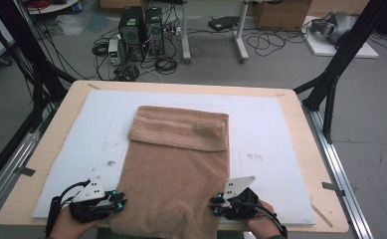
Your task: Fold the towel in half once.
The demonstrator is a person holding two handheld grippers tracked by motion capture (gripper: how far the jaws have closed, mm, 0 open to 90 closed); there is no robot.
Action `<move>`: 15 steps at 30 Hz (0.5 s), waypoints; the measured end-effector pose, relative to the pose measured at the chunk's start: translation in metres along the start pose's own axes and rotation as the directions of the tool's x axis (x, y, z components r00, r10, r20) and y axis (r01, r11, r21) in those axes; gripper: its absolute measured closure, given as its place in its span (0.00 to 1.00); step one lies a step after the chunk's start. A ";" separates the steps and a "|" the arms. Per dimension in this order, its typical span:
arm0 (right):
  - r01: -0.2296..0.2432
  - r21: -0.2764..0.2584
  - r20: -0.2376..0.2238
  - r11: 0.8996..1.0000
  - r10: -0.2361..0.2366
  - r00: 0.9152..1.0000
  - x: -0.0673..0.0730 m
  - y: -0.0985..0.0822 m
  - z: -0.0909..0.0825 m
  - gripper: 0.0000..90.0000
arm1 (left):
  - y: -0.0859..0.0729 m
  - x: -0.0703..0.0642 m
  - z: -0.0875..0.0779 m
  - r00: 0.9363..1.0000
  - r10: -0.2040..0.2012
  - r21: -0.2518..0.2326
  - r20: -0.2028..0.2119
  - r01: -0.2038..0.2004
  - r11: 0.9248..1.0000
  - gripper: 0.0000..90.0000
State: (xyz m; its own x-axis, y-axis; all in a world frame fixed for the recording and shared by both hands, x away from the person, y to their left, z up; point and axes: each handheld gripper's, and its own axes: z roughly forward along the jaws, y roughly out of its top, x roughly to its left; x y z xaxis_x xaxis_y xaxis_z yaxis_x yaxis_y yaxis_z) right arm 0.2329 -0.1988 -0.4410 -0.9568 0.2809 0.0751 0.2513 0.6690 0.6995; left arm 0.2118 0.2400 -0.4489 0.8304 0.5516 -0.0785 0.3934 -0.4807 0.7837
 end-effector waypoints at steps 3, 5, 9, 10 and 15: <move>0.002 0.009 -0.038 1.000 -0.002 0.999 -0.005 0.000 -0.002 0.98 | 0.000 0.001 0.000 1.000 -0.006 -0.001 0.003 0.006 1.000 0.97; 0.019 0.037 -0.040 0.999 -0.018 0.999 -0.008 -0.001 -0.008 0.98 | 0.000 -0.001 -0.002 1.000 0.003 -0.001 -0.008 -0.003 1.000 0.97; -0.007 0.043 -0.011 0.999 0.008 1.000 -0.014 -0.010 -0.031 0.98 | 0.000 -0.003 -0.007 1.000 -0.005 -0.017 0.016 0.005 1.000 0.97; -0.023 0.022 -0.025 0.999 0.024 0.999 -0.015 -0.012 -0.035 0.97 | 0.000 -0.004 -0.008 1.000 -0.002 -0.023 0.023 0.003 1.000 0.98; -0.040 -0.020 0.032 0.999 0.041 0.999 -0.021 -0.004 -0.040 0.76 | 0.018 0.006 -0.006 1.000 -0.027 -0.073 0.010 0.027 0.997 0.69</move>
State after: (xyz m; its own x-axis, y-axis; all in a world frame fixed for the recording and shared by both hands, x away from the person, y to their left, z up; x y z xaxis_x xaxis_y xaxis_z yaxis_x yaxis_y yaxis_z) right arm 0.2460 -0.2344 -0.4171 -0.9405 0.3301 0.0806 0.2866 0.6433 0.7099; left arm 0.2216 0.2388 -0.4313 0.8236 0.5573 -0.1056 0.3862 -0.4147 0.8239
